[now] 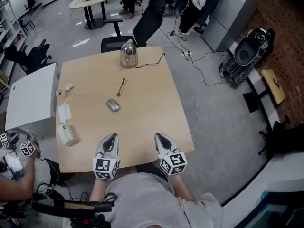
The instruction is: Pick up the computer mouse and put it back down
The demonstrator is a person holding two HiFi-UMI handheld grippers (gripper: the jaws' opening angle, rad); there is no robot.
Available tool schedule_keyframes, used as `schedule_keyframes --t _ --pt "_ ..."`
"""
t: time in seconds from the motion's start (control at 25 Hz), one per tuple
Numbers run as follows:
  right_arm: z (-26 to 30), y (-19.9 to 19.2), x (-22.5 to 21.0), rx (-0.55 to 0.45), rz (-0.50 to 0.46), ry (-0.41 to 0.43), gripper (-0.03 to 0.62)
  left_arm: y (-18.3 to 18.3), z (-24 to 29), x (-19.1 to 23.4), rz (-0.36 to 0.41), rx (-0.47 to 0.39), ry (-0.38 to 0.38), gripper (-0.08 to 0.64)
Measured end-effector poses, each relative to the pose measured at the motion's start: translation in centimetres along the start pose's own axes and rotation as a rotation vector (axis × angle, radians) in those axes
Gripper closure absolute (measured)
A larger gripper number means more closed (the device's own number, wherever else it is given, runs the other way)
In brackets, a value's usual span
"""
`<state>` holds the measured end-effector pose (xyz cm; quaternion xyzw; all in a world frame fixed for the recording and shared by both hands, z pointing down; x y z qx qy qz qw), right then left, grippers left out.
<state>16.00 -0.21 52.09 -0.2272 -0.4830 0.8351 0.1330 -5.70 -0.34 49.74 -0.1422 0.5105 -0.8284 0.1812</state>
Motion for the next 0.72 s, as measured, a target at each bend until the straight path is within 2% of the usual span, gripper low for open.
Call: schedule_keyframes --t 0.72 --pt "0.9 0.0 0.1 0.008 -0.006 0.017 0.586 -0.2 0.0 0.1 -0.005 0.007 0.006 0.54"
Point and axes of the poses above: the fingertips, and each gripper's own axes: z forward along the fingers, x to its left, y out of its top, the point moved 3 cm from there along -z, backward along the fingers, and after that the axes turned 13 degrees about x, right-handed, at the moved point
